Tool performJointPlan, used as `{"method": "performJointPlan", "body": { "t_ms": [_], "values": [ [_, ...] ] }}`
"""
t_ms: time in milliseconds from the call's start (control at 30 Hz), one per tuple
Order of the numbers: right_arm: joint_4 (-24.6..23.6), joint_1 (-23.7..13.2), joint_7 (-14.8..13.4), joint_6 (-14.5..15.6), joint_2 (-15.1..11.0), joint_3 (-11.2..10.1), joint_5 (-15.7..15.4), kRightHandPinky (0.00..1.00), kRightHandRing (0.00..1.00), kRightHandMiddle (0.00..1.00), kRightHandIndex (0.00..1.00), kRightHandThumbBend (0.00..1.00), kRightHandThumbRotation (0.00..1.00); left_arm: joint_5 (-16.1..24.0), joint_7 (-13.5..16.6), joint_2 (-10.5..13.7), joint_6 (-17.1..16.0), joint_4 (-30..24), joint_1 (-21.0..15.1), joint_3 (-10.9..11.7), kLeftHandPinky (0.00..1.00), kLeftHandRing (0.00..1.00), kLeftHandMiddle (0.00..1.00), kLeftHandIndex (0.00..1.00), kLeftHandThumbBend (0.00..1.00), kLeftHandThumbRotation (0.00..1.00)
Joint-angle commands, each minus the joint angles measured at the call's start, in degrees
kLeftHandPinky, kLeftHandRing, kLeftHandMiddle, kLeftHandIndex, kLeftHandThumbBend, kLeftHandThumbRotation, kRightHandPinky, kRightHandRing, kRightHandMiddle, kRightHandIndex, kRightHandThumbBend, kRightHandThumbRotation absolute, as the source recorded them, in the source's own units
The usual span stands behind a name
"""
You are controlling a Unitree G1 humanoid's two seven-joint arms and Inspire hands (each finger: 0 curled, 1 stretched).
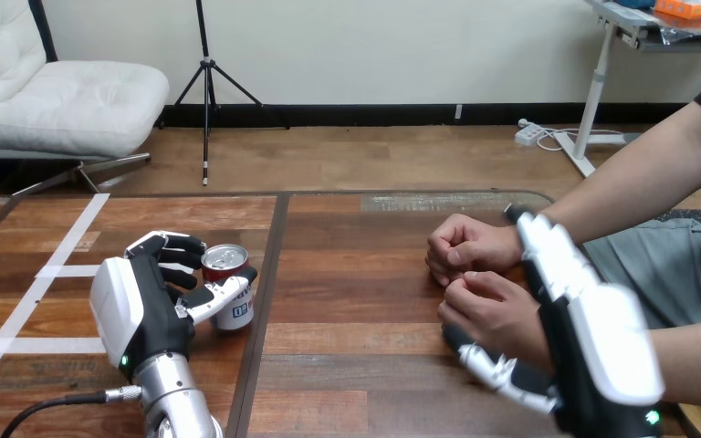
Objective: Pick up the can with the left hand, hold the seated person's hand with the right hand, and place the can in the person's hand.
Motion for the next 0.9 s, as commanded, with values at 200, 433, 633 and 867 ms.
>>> {"method": "performJointPlan", "body": {
  "t_ms": [200, 433, 633, 867],
  "values": [
    [-11.14, 0.14, 1.45, 4.79, -4.14, -2.54, -0.89, 1.00, 1.00, 1.00, 1.00, 0.69, 0.40, 1.73, 0.57, -0.57, -3.78, -5.53, -1.35, -1.39, 0.34, 0.40, 0.44, 0.45, 0.67, 0.00],
    [-15.34, 1.49, 4.20, 8.29, -7.25, -4.62, -2.53, 1.00, 1.00, 1.00, 1.00, 0.72, 0.37, 1.18, -0.34, -1.19, -5.14, -7.15, -0.18, -1.55, 0.34, 0.40, 0.44, 0.45, 0.66, 0.00],
    [-18.01, 2.30, 7.49, 11.55, -9.58, -6.21, -3.86, 1.00, 1.00, 1.00, 1.00, 0.77, 0.35, 1.36, -0.77, -1.48, -6.26, -8.38, 0.86, -1.95, 0.34, 0.40, 0.44, 0.45, 0.65, 0.00],
    [-20.11, 2.72, 13.06, 14.75, -13.07, -7.68, -4.36, 1.00, 1.00, 1.00, 1.00, 0.80, 0.35, 1.46, -1.42, -2.07, -7.48, -9.72, 2.09, -2.05, 0.34, 0.40, 0.44, 0.45, 0.65, 0.00]
  ]
}}
